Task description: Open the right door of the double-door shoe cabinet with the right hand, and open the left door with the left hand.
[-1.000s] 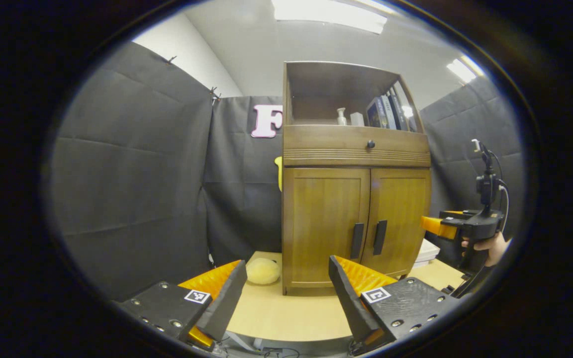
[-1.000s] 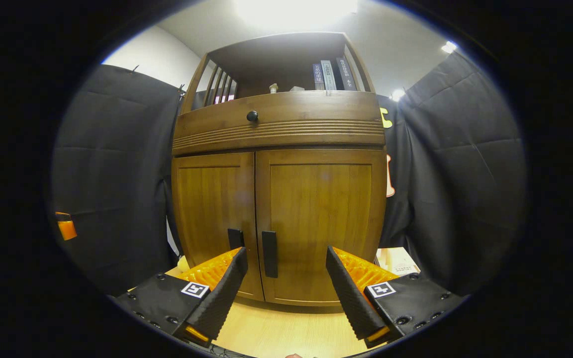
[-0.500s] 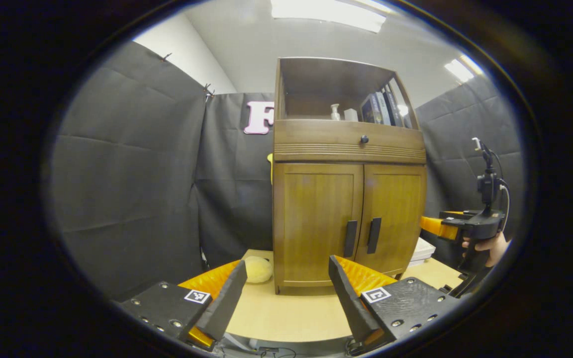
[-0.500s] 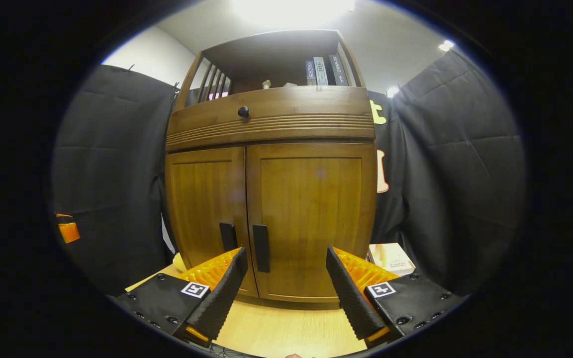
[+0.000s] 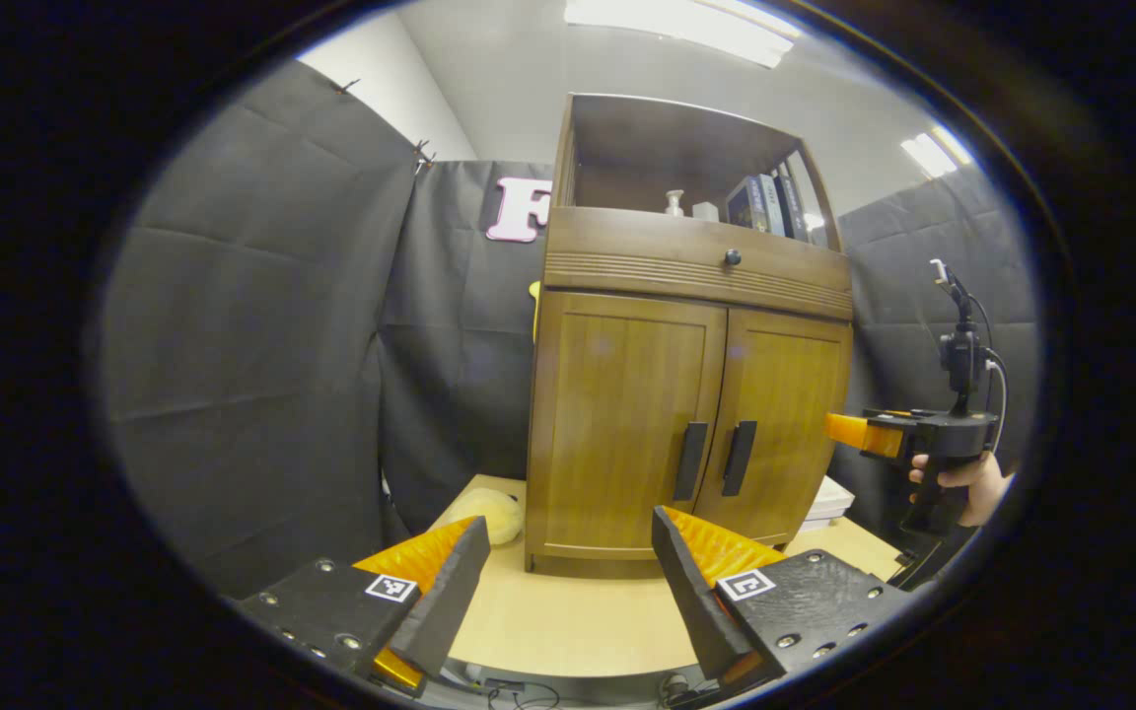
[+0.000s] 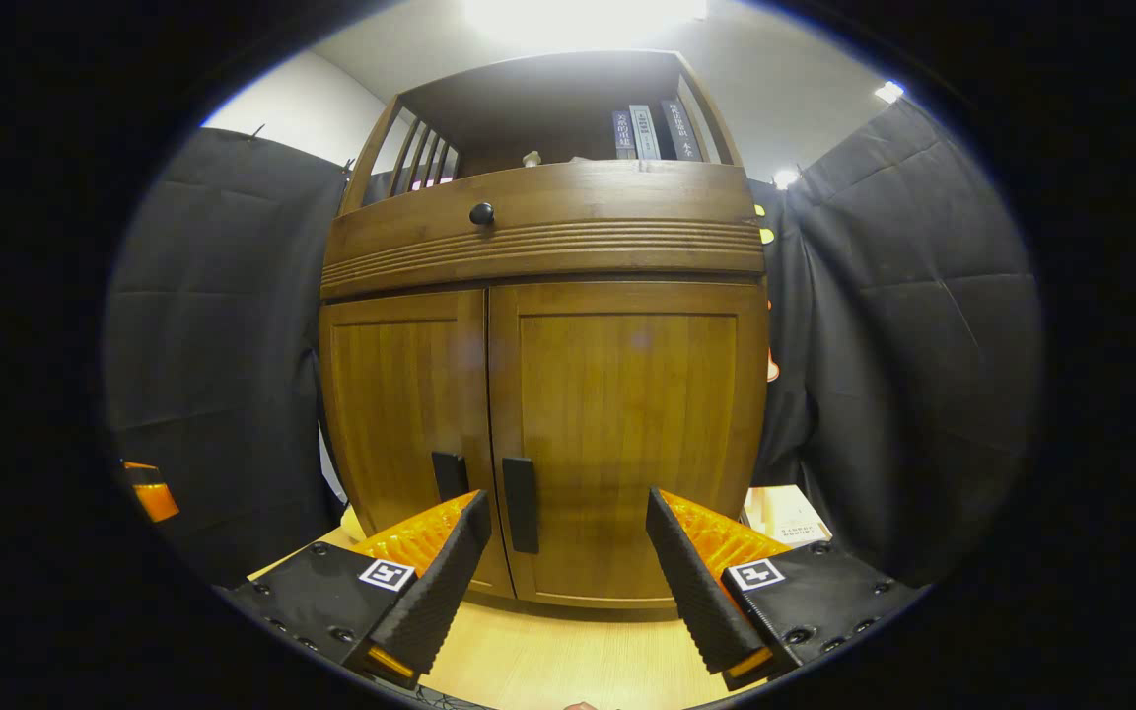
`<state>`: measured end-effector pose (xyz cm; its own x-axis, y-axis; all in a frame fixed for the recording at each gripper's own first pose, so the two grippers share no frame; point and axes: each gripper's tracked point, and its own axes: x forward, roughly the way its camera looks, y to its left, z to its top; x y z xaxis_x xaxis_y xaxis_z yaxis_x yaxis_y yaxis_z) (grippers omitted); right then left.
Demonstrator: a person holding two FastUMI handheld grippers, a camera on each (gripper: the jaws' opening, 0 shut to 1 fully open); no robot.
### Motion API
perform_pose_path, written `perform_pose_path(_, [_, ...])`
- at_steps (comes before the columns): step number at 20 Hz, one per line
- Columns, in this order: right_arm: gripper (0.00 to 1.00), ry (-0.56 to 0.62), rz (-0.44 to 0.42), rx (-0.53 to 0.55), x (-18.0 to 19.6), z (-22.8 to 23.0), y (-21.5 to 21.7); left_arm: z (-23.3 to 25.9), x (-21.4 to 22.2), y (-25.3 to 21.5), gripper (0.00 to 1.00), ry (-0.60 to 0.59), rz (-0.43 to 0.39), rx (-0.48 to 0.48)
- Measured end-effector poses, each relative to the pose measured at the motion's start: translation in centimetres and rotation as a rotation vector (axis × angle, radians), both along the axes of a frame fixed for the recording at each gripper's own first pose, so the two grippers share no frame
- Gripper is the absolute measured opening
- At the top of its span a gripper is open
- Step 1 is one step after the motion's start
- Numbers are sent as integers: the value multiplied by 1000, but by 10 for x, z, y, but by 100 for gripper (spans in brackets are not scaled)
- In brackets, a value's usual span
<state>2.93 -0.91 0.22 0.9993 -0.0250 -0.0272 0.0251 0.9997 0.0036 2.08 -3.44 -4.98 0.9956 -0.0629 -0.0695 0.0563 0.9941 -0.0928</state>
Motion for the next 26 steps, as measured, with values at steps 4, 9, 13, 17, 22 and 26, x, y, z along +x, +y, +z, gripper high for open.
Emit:
perform_pose_path(4, [99, -5, 23, -3, 24, 6, 12, -3, -2, 1, 94, 7, 14, -42])
perform_pose_path(9, [97, 1, 38, -1, 63, 7, 22, -6, -5, 4, 94, 36, 66, -33])
perform_pose_path(13, [100, 24, 52, -1, 94, -2, 29, -15, -2, 8, 94, 81, 125, -41])
perform_pose_path(17, [99, 50, 44, -11, 121, -20, 33, -22, 4, 12, 94, 101, 179, -65])
perform_pose_path(22, [98, 92, 30, -2, 147, -43, 31, -33, 17, 11, 94, 127, 210, -66])
perform_pose_path(26, [94, 130, 7, -17, 163, -68, 28, -29, 51, -10, 94, 122, 195, -61])
